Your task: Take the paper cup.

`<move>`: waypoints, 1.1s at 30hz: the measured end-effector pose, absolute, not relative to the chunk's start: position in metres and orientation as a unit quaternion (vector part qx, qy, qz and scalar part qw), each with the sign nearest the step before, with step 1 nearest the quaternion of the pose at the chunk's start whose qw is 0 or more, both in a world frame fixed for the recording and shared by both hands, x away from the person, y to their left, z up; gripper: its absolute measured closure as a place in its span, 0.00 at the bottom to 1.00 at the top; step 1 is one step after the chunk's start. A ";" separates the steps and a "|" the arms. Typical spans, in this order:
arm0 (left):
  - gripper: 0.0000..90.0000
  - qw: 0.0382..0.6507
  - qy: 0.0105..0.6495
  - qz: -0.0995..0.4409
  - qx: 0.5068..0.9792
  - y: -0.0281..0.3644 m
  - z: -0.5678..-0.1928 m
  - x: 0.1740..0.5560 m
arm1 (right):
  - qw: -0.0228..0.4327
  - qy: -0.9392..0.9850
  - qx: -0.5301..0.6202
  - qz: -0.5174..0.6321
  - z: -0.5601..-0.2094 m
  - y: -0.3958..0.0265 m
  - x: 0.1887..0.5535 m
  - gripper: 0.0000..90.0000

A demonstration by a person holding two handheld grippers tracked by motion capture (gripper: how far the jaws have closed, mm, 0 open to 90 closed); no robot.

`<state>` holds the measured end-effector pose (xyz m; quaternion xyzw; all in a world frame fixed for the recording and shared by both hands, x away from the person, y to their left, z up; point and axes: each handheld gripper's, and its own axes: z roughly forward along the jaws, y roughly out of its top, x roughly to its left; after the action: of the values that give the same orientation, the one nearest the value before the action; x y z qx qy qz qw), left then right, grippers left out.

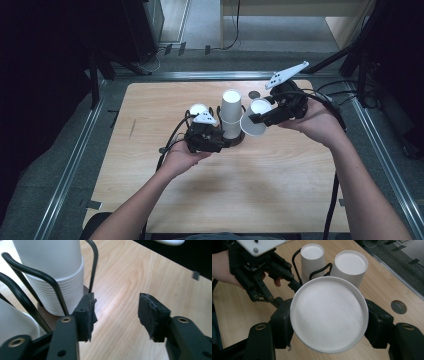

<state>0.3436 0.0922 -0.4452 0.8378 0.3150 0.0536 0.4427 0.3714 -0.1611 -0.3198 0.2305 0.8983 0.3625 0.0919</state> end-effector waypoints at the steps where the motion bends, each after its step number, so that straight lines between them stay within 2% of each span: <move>1: 0.51 0.445 0.312 0.051 0.838 0.094 -0.445 0.343 | 0.090 0.898 0.228 0.364 -0.322 -0.162 0.370 0.38; 10: 0.45 0.439 0.282 0.036 0.852 0.102 -0.451 0.334 | 0.079 0.900 0.221 0.367 -0.340 -0.165 0.355 0.38; 18: 0.36 0.437 0.261 0.030 0.860 0.115 -0.453 0.328 | 0.068 0.907 0.212 0.358 -0.358 -0.163 0.345 0.38; 23: 0.35 0.442 0.245 -0.021 0.863 0.119 -0.454 0.327 | 0.058 0.909 0.214 0.353 -0.374 -0.161 0.342 0.38; 27: 0.30 0.430 0.236 -0.033 0.871 0.119 -0.458 0.327 | 0.047 0.909 0.217 0.354 -0.388 -0.160 0.340 0.38; 33: 0.16 0.434 0.206 -0.047 0.876 0.121 -0.462 0.325 | 0.039 0.910 0.210 0.356 -0.409 -0.158 0.338 0.38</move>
<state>0.3249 0.1207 -0.4622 0.8760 0.2060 -0.0469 0.4336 0.3382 -0.1578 -0.4089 0.2096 0.9098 0.3562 0.0392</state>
